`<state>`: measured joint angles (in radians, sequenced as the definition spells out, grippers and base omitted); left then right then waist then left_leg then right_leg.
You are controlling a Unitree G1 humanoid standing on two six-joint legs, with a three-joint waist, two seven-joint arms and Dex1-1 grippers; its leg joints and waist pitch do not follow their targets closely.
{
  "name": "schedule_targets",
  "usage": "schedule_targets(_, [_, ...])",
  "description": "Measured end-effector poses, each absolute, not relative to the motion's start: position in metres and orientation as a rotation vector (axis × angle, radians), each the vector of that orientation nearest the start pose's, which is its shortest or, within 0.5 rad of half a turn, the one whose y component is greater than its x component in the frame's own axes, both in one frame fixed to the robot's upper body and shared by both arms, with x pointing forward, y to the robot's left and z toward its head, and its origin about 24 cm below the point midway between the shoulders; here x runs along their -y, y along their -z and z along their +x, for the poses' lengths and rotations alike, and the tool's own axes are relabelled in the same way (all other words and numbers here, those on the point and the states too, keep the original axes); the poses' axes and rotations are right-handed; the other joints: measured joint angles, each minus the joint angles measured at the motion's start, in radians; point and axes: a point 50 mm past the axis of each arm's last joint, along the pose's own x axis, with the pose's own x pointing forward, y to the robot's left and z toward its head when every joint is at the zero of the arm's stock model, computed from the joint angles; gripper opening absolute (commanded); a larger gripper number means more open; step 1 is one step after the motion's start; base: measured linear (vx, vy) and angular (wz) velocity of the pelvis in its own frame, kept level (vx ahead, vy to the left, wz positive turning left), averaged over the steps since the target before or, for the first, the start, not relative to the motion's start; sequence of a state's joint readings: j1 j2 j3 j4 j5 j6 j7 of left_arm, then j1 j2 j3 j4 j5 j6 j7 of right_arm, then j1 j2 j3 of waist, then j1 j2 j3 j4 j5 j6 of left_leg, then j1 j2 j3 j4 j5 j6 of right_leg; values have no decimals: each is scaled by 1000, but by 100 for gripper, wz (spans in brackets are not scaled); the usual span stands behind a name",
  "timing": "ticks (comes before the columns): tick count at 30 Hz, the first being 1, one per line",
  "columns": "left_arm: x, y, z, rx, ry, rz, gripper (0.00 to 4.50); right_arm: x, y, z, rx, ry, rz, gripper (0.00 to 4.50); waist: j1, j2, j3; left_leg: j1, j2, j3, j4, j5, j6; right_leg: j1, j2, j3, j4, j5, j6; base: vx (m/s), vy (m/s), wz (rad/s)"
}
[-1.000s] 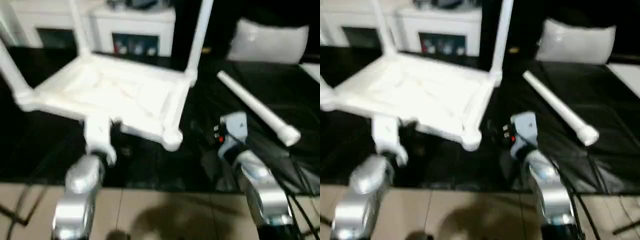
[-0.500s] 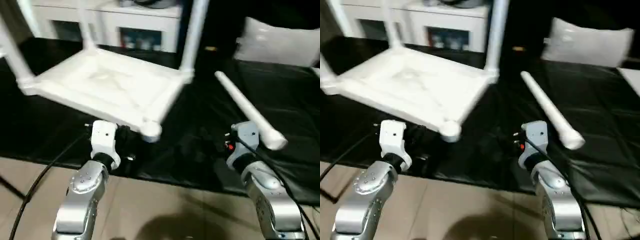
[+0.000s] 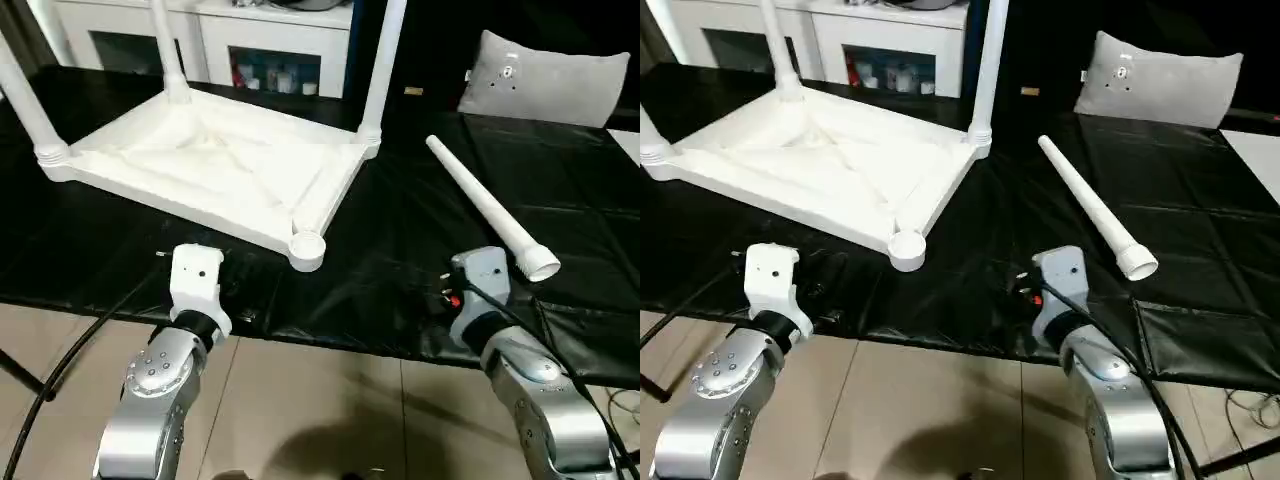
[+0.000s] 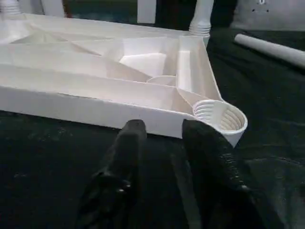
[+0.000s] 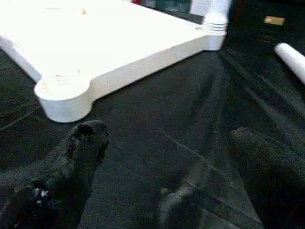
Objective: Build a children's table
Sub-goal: Move to table
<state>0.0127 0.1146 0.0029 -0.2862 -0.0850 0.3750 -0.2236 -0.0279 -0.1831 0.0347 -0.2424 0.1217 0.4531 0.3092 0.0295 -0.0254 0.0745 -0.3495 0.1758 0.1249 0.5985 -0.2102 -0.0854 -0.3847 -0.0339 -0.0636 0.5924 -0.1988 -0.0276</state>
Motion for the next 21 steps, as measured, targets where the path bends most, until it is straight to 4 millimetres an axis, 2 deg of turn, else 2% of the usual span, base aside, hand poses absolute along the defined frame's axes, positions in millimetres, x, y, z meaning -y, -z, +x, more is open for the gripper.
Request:
schedule_targets(4, [-155,-70,245,-110,250,14,212,149,-62,252,-209,-365,-29,450,3,1,1,2,-2,5,-4,-3,3,-1,-7,-2,2,6,4,14,-3,1])
schedule_targets(6, [-155,-69,245,-112,251,14,223,149,-63,252,-209,-367,-29,450,3,1,2,10,-2,6,-9,-3,4,0,-7,-2,1,5,5,63,-13,2])
schedule_targets(9, [-154,-68,245,-122,252,8,244,150,-63,252,-208,-374,-39,450,2,1,2,21,-2,14,-24,-7,3,10,-7,-2,-5,0,4,66,-12,-2])
schedule_targets(10, [-154,-68,244,-124,254,3,256,150,-63,253,-208,-374,-41,450,2,5,3,39,1,26,-30,-9,0,12,-2,3,-10,-2,4,21,-15,-20])
schedule_targets(11, [-155,-67,243,-129,252,1,266,149,-64,253,-207,-380,-42,450,7,2,8,59,15,48,-38,-15,-5,13,11,22,-15,-3,2,21,-15,-20])
schedule_targets(12, [-156,-66,243,-134,250,4,270,147,-66,254,-200,-387,-43,450,5,4,9,73,17,56,-39,-23,-10,18,12,27,-15,-4,1,54,-7,-49])
schedule_targets(13, [-156,-67,243,-132,251,8,272,147,-66,254,-198,-389,-43,450,5,1,10,96,24,80,-45,-32,-15,20,12,32,-6,-10,-7,122,0,-62])
schedule_targets(14, [-157,-67,244,-130,251,12,277,147,-67,254,-195,-389,-44,450,2,-3,10,108,29,94,-45,-41,-20,19,11,33,4,-16,-13,122,0,-62])
schedule_targets(15, [-157,-68,244,-128,252,13,288,147,-67,254,-194,-388,-45,450,2,-6,8,110,28,101,-43,-49,-24,23,16,43,12,-22,-17,171,-14,-54])
schedule_targets(16, [-154,-69,245,-122,257,9,301,151,-67,253,-198,-377,-52,450,2,-7,8,97,15,77,-30,-62,-6,23,25,53,17,-30,-17,178,-12,-27])
schedule_targets(17, [-148,-70,246,-115,277,-2,309,154,-65,253,-205,-368,-58,450,6,-5,7,78,8,46,-3,-75,24,25,33,55,16,-33,-19,178,-12,-27])
schedule_targets(18, [-143,-71,247,-111,295,-5,314,156,-65,253,-207,-362,-60,450,9,0,6,49,-3,21,36,-81,41,29,40,53,16,-37,-20,128,14,-7])
schedule_targets(19, [-142,-71,246,-113,300,-4,321,157,-66,254,-207,-363,-64,450,14,10,4,14,-9,-3,58,-78,44,43,50,46,11,-42,-22,113,48,-8])
schedule_targets(20, [-143,-71,246,-114,297,0,333,156,-67,254,-202,-366,-66,450,17,24,4,-5,-12,-10,44,-54,42,53,63,35,10,-47,-21,113,48,-8])
schedule_targets(21, [-147,-69,245,-120,287,6,333,154,-66,255,-202,-370,-57,450,11,25,5,-4,-8,-19,49,-58,37,60,62,28,13,-55,-22,129,36,-14])
